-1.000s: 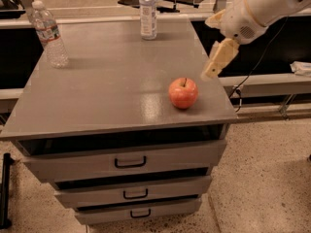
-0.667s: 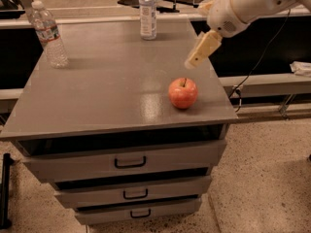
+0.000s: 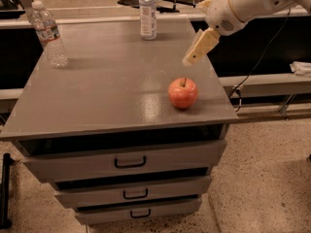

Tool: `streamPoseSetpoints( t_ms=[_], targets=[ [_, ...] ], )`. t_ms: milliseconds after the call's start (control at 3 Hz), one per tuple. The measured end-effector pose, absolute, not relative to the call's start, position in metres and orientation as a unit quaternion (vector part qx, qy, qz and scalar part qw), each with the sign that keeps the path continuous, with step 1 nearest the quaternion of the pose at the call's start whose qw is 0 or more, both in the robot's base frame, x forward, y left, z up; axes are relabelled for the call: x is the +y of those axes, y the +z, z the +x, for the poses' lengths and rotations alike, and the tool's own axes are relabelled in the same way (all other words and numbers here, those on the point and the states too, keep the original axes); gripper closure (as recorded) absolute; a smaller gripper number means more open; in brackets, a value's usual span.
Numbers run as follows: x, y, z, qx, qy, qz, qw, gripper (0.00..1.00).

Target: Knock blue plastic bottle over

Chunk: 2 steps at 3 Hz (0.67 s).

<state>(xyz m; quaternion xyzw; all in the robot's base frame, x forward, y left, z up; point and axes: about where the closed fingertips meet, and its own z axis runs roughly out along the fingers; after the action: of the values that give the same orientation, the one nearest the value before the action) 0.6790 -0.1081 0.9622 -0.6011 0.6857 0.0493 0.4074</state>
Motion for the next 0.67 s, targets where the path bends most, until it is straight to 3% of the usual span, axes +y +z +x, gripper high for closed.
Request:
streamPoseSetpoints(
  t_ms=[667],
  targets=[
    [-0.092,0.946,0.742,0.699,0.085,-0.513,0.491,0.00]
  ],
)
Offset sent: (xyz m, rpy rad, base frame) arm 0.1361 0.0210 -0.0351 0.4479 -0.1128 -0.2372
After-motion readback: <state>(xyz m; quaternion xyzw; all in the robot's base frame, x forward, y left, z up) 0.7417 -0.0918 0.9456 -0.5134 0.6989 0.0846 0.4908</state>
